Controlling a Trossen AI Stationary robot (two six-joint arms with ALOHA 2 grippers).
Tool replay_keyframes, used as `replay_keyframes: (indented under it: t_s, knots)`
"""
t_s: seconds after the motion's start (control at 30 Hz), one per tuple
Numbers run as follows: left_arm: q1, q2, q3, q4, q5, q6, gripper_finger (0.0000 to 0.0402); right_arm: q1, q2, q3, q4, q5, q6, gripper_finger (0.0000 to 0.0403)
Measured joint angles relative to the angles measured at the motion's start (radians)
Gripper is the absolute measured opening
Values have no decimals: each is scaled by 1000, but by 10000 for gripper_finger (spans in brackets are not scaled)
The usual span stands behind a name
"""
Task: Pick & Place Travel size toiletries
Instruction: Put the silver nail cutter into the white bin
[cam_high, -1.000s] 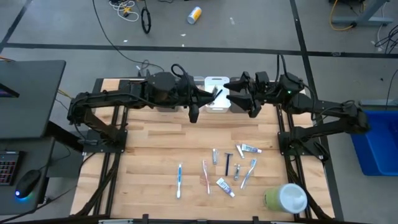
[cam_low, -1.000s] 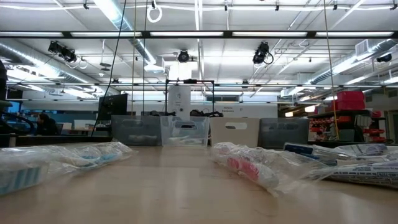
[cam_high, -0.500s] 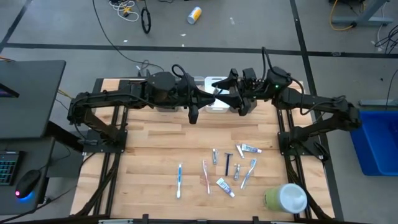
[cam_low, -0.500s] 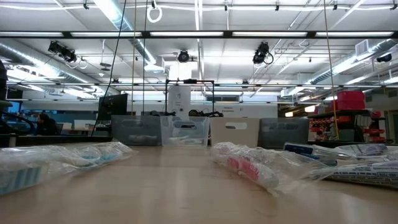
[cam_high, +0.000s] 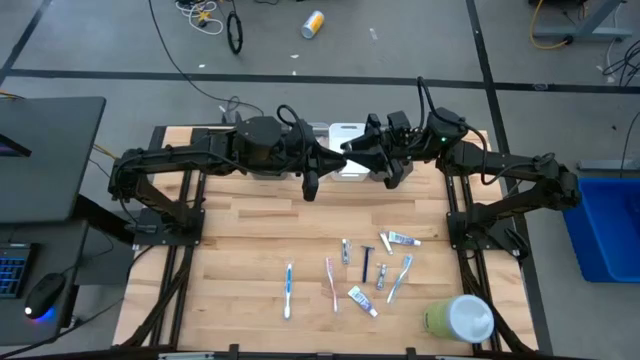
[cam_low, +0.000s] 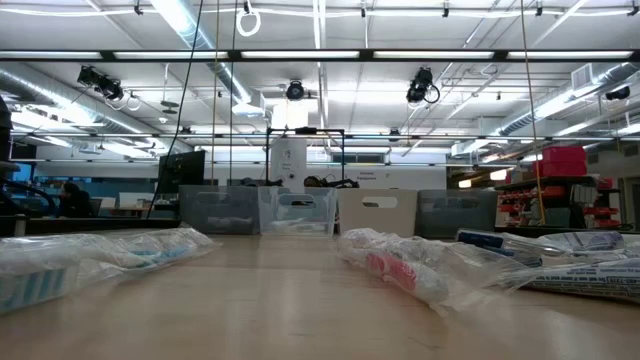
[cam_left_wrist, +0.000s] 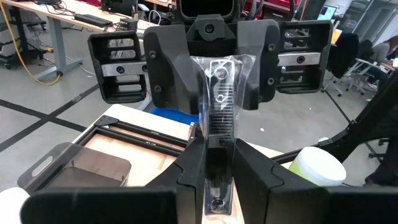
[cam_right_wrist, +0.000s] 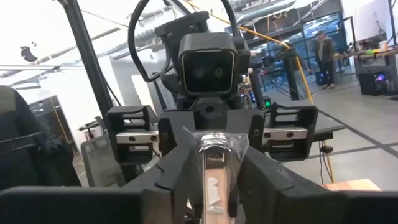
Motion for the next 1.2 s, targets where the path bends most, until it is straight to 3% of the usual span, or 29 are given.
replay_keyframes:
  t_s: [0.27, 0.5, 0.73, 0.97, 1.2]
  knots:
    - [0, 0, 0, 1, 0, -8, 70, 0, 0, 0, 0, 1, -1, 69]
    - [0, 0, 0, 11, -4, -11, 78, 0, 0, 0, 2, 1, -1, 61]
    - [0, 0, 0, 28, -22, -11, 128, 0, -1, 0, -3, 0, 3, 61]
    - [0, -6, 0, 24, -62, -38, 208, -1, -18, 0, -9, 0, -1, 60]
    - [16, -69, 0, -3, -33, -41, 257, -12, -57, 0, -57, -1, -37, 60]
